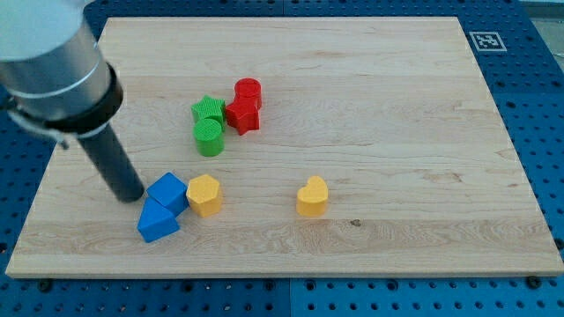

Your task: Move your arm towards the bottom right corner of the board

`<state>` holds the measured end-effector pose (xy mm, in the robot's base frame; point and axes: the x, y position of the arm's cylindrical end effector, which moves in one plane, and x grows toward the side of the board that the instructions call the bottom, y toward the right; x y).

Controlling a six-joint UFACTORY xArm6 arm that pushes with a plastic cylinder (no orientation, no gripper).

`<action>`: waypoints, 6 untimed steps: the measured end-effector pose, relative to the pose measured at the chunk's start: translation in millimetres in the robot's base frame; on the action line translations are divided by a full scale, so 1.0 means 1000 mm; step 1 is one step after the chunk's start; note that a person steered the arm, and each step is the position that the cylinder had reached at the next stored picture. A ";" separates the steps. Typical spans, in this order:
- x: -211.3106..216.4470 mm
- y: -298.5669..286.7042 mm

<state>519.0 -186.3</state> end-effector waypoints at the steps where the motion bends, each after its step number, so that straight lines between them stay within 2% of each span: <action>1: -0.016 0.027; 5: -0.008 0.291; 6: 0.016 0.310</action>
